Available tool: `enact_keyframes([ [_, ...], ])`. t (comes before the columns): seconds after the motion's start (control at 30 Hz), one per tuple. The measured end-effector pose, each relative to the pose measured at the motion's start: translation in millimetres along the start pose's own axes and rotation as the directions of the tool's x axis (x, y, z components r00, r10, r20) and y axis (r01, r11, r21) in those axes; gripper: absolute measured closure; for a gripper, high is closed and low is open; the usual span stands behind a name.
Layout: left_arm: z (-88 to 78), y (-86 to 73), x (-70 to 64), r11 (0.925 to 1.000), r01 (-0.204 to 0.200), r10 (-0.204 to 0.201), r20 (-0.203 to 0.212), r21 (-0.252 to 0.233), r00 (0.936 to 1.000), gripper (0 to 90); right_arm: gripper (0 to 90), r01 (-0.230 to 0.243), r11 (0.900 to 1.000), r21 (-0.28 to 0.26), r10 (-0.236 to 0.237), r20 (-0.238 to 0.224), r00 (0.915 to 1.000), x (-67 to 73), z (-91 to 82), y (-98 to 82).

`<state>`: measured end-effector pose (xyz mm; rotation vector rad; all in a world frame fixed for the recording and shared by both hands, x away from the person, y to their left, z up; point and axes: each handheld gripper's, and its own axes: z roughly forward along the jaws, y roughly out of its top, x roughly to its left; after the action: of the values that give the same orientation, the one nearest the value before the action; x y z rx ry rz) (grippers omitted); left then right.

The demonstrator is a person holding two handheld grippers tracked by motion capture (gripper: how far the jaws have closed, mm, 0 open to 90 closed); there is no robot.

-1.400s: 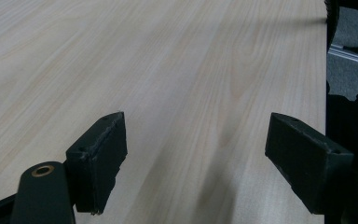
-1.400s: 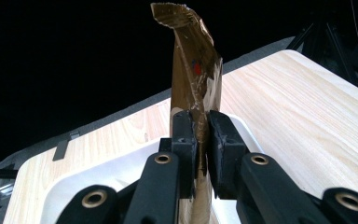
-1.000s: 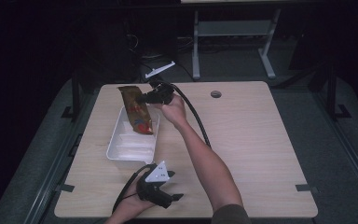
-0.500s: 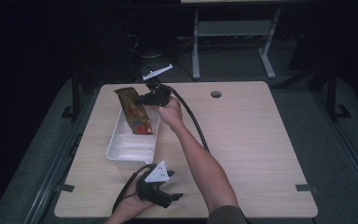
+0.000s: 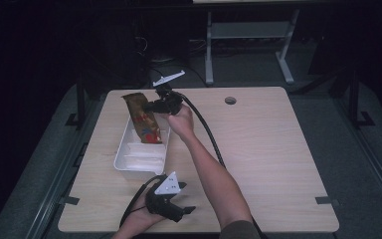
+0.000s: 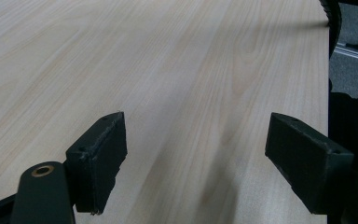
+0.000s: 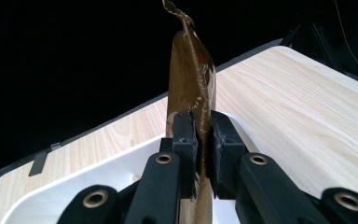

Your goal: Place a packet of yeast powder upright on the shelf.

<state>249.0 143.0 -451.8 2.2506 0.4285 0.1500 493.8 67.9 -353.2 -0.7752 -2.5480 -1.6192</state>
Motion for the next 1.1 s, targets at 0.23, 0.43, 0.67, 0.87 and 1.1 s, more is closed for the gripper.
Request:
enact_keyframes([
  [0.23, -0.4, -0.3, 0.8, 1.0000, 0.002, -0.002, -0.003, -0.002, 1.0000, 20.2, 81.6, 0.009, 1.000, 0.013, -0.009, -0.010, 0.9999, 2.0, 4.7, -4.4],
  [0.43, 0.0, -0.1, 0.5, 1.0000, -0.004, 0.004, 0.001, 0.004, 1.0000, 20.2, 80.2, 0.005, 0.999, 0.032, -0.005, -0.010, 0.9999, 1.3, 7.1, -13.6],
  [0.67, 0.4, -0.3, 1.5, 1.0000, -0.001, 0.001, -0.001, 0.004, 1.0000, 20.2, 78.6, -0.016, 0.999, 0.043, 0.017, -0.018, 0.9997, -3.6, 0.8, -19.7],
  [0.87, 0.6, -0.5, 1.7, 1.0000, 0.005, -0.005, -0.002, 0.000, 1.0000, 20.1, 76.9, -0.025, 0.998, 0.054, 0.027, -0.021, 0.9994, -6.8, -4.4, -23.3],
  [1.1, 0.4, -0.7, 2.5, 1.0000, 0.005, -0.005, -0.003, 0.000, 1.0000, 20.0, 73.0, -0.029, 0.995, 0.097, 0.029, -0.004, 0.9996, -11.3, -10.3, -26.6],
])
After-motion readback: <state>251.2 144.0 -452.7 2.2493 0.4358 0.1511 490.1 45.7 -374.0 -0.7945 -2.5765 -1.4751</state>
